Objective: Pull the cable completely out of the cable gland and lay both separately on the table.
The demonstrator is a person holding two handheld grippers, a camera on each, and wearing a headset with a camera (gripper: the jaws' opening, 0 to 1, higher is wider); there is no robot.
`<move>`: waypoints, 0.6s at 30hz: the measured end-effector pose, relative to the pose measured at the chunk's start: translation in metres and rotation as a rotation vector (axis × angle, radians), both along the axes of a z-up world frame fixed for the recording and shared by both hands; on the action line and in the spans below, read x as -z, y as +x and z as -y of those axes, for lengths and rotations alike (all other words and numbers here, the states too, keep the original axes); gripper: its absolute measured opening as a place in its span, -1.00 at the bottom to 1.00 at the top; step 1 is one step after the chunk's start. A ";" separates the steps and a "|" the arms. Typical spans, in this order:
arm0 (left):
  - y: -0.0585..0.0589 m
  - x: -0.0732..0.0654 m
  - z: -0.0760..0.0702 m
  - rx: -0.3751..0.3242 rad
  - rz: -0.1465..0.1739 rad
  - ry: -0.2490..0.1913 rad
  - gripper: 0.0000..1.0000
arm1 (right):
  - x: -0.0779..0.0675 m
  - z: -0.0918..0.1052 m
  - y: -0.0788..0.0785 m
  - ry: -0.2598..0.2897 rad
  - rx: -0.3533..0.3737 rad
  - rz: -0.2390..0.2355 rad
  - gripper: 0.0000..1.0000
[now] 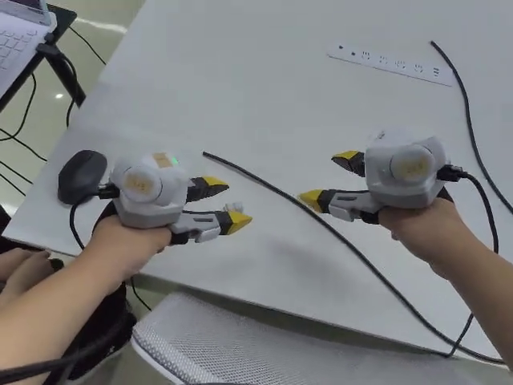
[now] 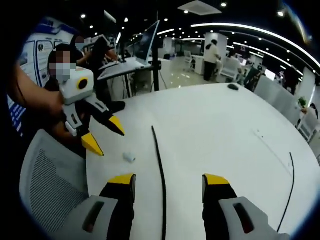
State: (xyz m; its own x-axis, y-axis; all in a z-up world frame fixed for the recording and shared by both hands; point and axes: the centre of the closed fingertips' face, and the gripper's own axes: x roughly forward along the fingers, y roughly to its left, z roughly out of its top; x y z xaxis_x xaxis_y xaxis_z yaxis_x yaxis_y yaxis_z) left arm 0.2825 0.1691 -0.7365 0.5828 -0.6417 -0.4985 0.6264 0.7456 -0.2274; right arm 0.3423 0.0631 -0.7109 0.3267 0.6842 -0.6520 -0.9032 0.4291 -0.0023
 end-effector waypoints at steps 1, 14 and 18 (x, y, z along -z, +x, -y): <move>-0.001 -0.002 0.000 -0.002 0.000 -0.001 -0.14 | -0.004 0.009 -0.001 0.009 0.015 -0.001 0.07; -0.021 -0.036 -0.005 -0.064 0.025 -0.045 0.20 | -0.032 0.091 -0.032 0.148 0.191 -0.022 0.19; -0.030 -0.042 -0.006 -0.092 0.023 -0.058 0.25 | -0.035 0.120 -0.051 0.191 0.254 -0.032 0.22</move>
State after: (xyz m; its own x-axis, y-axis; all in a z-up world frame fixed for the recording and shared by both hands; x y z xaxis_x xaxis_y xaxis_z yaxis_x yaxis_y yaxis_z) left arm 0.2525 0.1750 -0.6948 0.6511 -0.6127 -0.4479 0.5617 0.7859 -0.2585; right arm 0.2909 -0.0572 -0.6757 0.4846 0.6943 -0.5321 -0.7652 0.6312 0.1268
